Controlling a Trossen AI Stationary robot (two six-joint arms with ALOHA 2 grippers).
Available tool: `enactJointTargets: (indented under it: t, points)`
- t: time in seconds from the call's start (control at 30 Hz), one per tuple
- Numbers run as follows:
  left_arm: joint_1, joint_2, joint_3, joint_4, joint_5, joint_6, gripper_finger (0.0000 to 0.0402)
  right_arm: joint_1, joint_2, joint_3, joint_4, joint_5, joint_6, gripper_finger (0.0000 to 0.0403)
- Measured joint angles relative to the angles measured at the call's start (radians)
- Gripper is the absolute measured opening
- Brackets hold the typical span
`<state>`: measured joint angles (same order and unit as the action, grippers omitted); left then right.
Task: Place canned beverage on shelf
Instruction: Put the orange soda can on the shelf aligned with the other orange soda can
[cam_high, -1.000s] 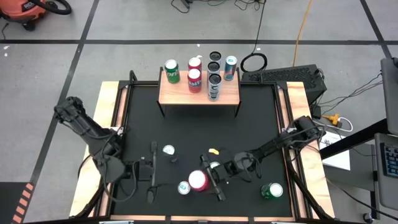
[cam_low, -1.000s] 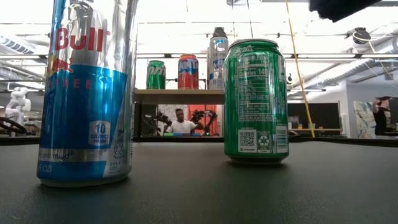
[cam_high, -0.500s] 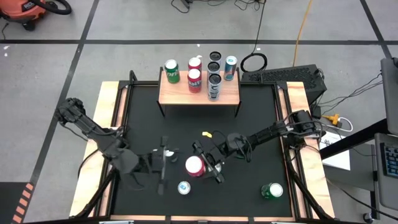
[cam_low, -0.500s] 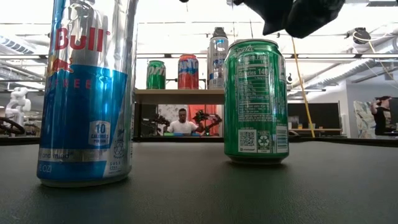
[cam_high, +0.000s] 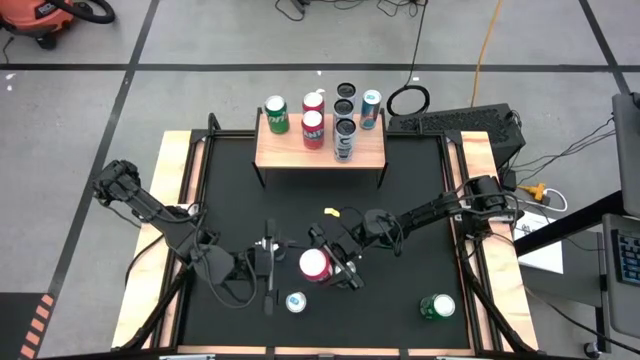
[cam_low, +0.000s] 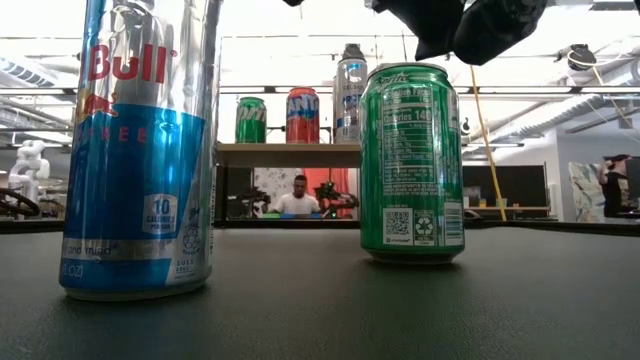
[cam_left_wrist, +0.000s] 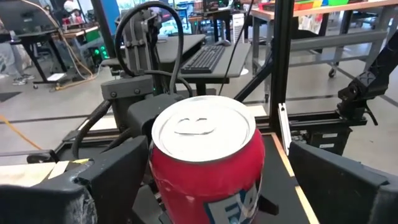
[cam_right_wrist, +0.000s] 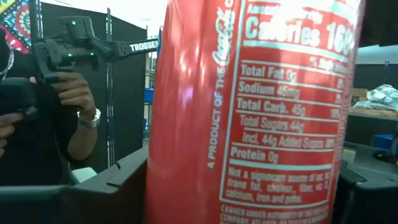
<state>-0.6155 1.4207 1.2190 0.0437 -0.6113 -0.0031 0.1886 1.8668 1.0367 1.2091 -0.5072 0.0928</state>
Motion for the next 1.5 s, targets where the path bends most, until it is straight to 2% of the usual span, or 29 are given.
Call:
enactJointTargets:
  t: [0.17, 0.6, 0.93, 1.23, 1.33, 1.5]
  points:
    - [0.017, 0.0, 0.0, 0.0, 0.016, -0.018, 0.0391, -0.002, 0.0, 0.0, -0.006, -0.019, -0.018, 0.0281]
    - [0.133, 0.038, 0.0, -0.001, 0.255, -0.07, 0.0389, -0.032, 0.0, 0.0, -0.015, -0.049, 0.001, 0.0281]
    - [0.136, 0.04, 0.0, -0.004, 0.244, -0.069, 0.0324, -0.039, 0.0, 0.0, -0.025, -0.057, -0.006, 0.0281]
    - [0.132, 0.036, 0.0, -0.007, 0.243, -0.063, 0.0302, -0.038, 0.0, 0.001, -0.031, -0.051, 0.005, 0.0283]
    - [0.132, 0.034, 0.0, -0.006, 0.243, -0.071, 0.0299, -0.037, -0.002, 0.001, -0.037, -0.014, 0.017, 0.0299]
    - [0.13, 0.032, 0.0, -0.02, 0.22, -0.082, 0.0298, -0.025, -0.037, 0.001, -0.163, 0.106, -0.022, 0.0359]
